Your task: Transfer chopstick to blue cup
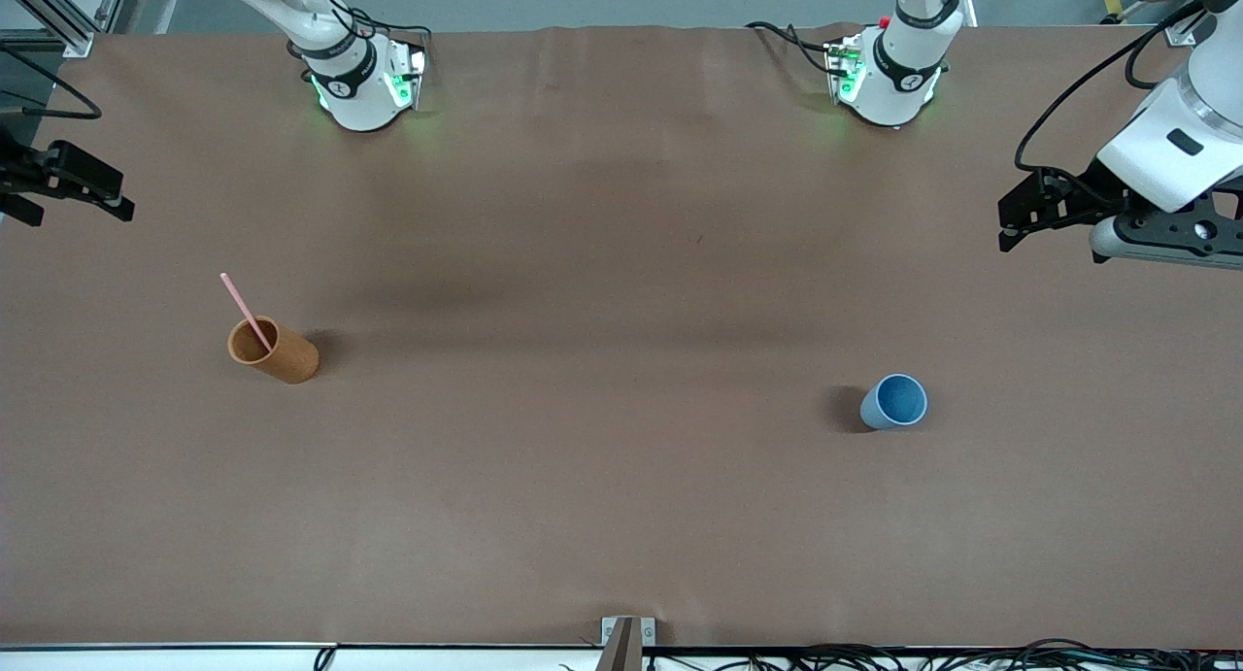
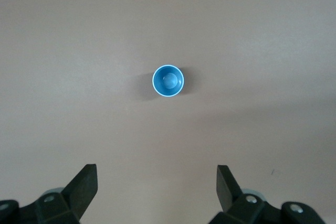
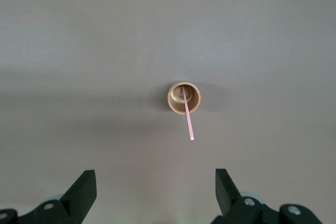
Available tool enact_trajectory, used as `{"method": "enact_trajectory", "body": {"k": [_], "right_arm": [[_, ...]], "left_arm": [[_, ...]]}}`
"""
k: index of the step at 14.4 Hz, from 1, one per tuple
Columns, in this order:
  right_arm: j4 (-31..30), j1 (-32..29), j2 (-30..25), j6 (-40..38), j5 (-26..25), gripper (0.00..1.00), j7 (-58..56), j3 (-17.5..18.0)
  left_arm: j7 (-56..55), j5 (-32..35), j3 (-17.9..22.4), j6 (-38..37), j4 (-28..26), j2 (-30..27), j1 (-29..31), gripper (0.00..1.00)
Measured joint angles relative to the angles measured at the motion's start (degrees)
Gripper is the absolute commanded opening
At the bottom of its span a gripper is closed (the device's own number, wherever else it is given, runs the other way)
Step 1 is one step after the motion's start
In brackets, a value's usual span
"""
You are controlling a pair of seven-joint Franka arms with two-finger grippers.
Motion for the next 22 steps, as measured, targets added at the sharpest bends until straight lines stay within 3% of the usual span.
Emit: {"method": "enact_trajectory", "body": {"k": [7,10,12,16,19,22], "right_arm": [[-2.0,0.0,0.0,1.3,-0.2,1.00,0.0,0.5],[-5.2,-0.4,-0.2,3.8,-0.3,0.99,0.0,0.3],[-11.1,-1.4,-1.3,9.0,-0.4,0.97,-0.1,0.1],[-28.5,-2.6,-7.3,23.0,-0.4,0.89,-0.4,-0.4],[-40.6,-3.0,-12.1,32.3,-0.4,0.79,-3.3,-3.2],[-47.7,-3.5,-13.9,39.0,-0.4,0.72,-5.8,-6.2]], "left_arm": [[0.0,0.0,0.2,0.0,0.3,0.2,0.2,1.00],[1.7,-0.8,0.7,0.6,-0.7,2.9,3.3,1.00],[2.7,-1.2,0.8,5.8,-2.6,7.4,5.6,1.00],[3.1,-1.4,0.6,23.0,-10.1,17.7,5.8,1.00],[2.1,-1.4,0.4,33.0,-14.9,23.5,3.6,1.00],[0.5,-1.4,0.4,37.7,-15.6,26.6,2.5,1.00]]}}
